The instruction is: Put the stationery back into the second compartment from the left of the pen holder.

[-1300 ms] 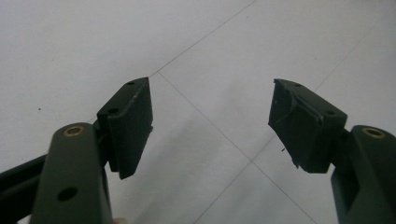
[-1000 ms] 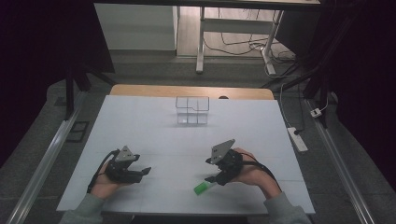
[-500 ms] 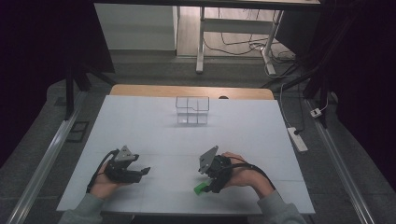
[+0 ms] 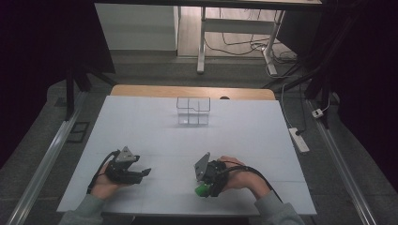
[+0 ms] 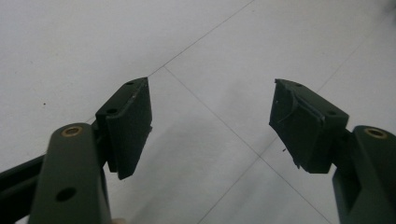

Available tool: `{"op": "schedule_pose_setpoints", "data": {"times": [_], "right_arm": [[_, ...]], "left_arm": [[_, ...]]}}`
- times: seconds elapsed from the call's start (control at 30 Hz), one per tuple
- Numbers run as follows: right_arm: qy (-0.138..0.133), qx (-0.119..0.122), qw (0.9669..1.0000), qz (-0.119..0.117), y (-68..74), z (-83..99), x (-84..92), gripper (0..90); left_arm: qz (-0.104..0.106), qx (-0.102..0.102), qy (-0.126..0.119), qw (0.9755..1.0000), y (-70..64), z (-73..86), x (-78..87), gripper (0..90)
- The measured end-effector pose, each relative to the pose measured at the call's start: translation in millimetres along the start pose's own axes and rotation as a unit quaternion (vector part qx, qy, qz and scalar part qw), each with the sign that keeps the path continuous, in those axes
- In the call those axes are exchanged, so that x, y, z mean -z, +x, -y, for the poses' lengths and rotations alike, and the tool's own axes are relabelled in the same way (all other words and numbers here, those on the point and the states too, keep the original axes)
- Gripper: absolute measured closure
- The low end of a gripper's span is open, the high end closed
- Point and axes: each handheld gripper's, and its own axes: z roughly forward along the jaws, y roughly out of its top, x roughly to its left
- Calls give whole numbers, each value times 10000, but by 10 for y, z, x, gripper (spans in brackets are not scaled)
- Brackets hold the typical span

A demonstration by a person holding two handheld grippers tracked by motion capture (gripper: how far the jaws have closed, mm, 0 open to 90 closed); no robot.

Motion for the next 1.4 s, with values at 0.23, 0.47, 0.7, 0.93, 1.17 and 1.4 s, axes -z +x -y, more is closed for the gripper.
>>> {"op": "schedule_pose_setpoints", "data": {"times": [0.23, 0.47, 0.7, 0.93, 1.17, 1.4], "right_arm": [[237, 70, 9997, -18, -9, -6, -40, 534], [148, 262, 9995, -59, -31, 7, -42, 645], [234, 372, 9990, 42, 13, -12, -31, 663], [-102, 100, 9995, 268, -8, -5, 70, 664], [-684, -270, 9946, 733, -19, 2, 326, 664], [-1332, -565, 9841, 1028, -43, 72, 452, 664]], "left_arm": [[-14, 2, -1, 10000, 7, 3, 2, 295], [-30, -17, 13, 10000, -7, 2, -6, 295], [-42, -10, 15, 10000, -9, 0, -8, 295], [-45, 20, 19, 10000, 13, 7, -8, 295], [-50, 25, 19, 10000, 16, 7, -9, 298], [-64, 20, 8, 10000, 16, -1, -10, 297]]}}
